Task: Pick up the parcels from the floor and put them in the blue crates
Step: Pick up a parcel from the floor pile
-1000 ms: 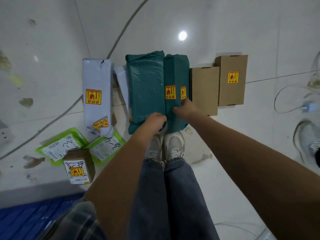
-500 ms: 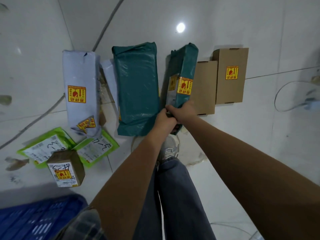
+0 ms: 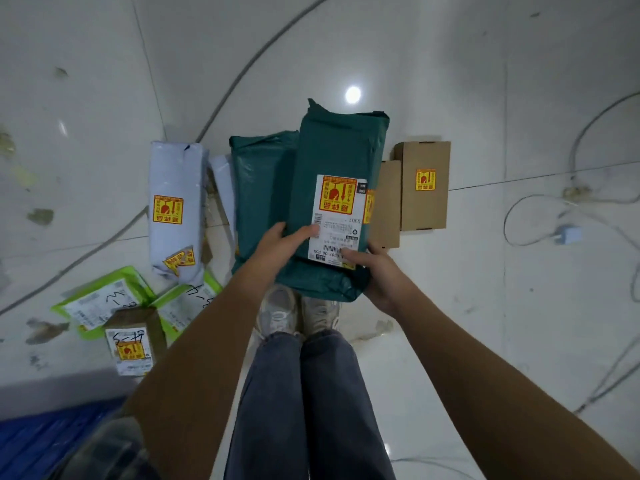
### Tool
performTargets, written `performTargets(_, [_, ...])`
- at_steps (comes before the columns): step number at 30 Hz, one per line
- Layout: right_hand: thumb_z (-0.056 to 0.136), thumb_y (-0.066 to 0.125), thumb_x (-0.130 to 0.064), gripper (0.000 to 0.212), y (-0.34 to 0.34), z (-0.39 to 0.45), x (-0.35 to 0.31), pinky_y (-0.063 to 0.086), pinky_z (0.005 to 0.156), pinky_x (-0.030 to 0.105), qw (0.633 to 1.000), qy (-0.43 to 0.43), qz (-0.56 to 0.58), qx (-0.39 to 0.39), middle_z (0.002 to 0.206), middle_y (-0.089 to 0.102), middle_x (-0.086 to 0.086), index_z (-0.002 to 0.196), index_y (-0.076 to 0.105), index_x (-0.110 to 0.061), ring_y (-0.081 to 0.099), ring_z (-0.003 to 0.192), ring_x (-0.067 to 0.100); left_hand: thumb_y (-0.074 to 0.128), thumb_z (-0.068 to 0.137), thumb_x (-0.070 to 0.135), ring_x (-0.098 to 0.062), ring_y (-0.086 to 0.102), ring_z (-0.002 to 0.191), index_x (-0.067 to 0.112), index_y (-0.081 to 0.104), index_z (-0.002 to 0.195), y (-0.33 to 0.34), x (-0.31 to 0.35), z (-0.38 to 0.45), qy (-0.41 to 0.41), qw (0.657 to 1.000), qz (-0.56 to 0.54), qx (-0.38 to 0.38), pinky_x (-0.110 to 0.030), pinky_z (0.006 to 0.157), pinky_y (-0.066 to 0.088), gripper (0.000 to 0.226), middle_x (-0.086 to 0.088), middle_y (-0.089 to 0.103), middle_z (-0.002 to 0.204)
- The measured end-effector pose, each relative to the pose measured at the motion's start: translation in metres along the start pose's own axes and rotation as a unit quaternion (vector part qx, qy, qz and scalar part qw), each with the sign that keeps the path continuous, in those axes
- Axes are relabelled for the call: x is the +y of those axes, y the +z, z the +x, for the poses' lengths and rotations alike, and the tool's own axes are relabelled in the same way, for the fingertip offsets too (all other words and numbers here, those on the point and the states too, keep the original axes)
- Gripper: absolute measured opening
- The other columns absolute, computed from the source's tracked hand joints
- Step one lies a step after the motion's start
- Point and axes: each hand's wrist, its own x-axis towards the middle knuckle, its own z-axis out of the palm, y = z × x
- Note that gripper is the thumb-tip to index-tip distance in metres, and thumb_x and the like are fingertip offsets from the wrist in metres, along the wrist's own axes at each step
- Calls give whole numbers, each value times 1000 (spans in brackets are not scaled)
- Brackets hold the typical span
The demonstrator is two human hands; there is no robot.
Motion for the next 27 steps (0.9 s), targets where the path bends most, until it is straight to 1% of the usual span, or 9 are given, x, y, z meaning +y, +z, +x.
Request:
performTargets(5, [86,59,-5,52,1,-18,9,53,91,42,996,-4,74,-59,130,60,13,136,46,-13,58,117,32,78,73,36,-19,60,107,12,53,129,-10,-7,-21,13,999,-23,41,-33,92,49,67,-1,61,122])
performTargets(9, [73,71,-15,69,15,-26,14,53,91,41,992,4,77,-103,132,58,12,136,45,-14,54,123,32,88,49,44,-24,63,110,14,57,126,-14,-17,-39,5,989,-144,16,-45,99,49,88,-5,65,122])
performTargets(14, [88,62,-21,48,28,-37,31,51,86,35,994,28,-77,-77,119,63,2,134,47,-20,60,107,20,76,73,9,-30,65,107,9,57,125,-26,-29,-49,24,953,-300,18,-46,93,52,56,-11,68,116])
performTargets(16, [85,64,-32,62,28,-37,33,49,92,37,997,-3,-82,-11,126,59,7,140,37,-20,58,111,23,73,75,5,-23,70,93,11,61,115,-35,-31,-52,41,958,-284,20,-39,81,56,42,-6,74,103])
performTargets(18, [80,69,-38,75,25,-38,23,46,97,38,987,-74,-54,133,134,49,10,142,29,-20,54,113,23,69,78,1,-14,72,76,18,64,99,-50,-29,-58,52,968,-242,27,-31,69,55,28,3,76,83])
performTargets(20, [76,73,-39,83,20,-36,3,43,103,39,966,-143,-57,209,138,43,8,143,27,-22,49,118,22,71,76,1,-18,71,79,17,64,100,-70,-29,-64,48,980,-191,24,-31,70,54,30,2,76,83])
performTargets(23, [74,74,-37,82,18,-37,-28,49,97,38,955,-169,-206,130,136,46,3,143,30,-24,51,119,22,71,74,2,-27,68,88,12,60,118,-97,-28,-69,27,990,-135,-9,-35,79,54,46,-8,73,97])
performTargets(25, [70,75,-40,72,23,-40,-43,55,85,36,944,-107,-310,36,124,60,2,132,44,-20,62,107,21,68,77,2,-25,68,85,12,60,119,-111,-28,-74,26,990,-135,-24,-34,79,54,44,-9,72,97])
performTargets(27, [72,73,-37,59,33,-43,-47,56,78,31,938,-47,-340,-37,114,67,5,123,54,-15,67,101,23,65,80,3,-23,67,85,14,59,118,-119,-29,-82,38,989,-141,-29,-34,79,53,40,-9,72,98])
